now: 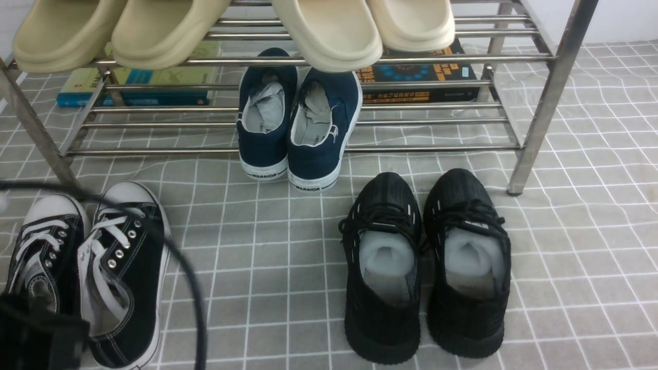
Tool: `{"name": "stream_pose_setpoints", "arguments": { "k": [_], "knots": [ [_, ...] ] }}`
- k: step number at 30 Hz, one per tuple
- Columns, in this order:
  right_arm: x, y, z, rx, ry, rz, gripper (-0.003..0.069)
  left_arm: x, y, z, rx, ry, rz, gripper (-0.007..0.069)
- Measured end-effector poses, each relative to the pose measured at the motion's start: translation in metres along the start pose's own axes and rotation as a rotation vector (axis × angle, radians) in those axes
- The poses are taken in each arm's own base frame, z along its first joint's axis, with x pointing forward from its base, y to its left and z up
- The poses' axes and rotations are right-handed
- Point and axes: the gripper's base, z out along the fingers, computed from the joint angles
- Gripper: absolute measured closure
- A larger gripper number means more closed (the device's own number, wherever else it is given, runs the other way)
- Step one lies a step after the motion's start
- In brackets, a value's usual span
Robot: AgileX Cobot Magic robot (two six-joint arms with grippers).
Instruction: Take the shoes off the shelf with your hand from the grey coffee tablecloth.
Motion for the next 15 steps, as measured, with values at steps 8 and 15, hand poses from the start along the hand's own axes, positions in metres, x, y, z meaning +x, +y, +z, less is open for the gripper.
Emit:
{"name": "stream_pose_setpoints", "arguments": {
  "k": [8, 15],
  "knots": [
    [0.0, 0.0, 0.0, 0.0, 0.0, 0.0, 0.042, 0.037, 0.003, -0.005, 0.062, -0.38, 0.008, 0.0622],
    [0.0, 0.0, 0.0, 0.0, 0.0, 0.0, 0.042, 0.047, 0.006, 0.003, 0.059, -0.368, 0.006, 0.0619]
  ]
}}
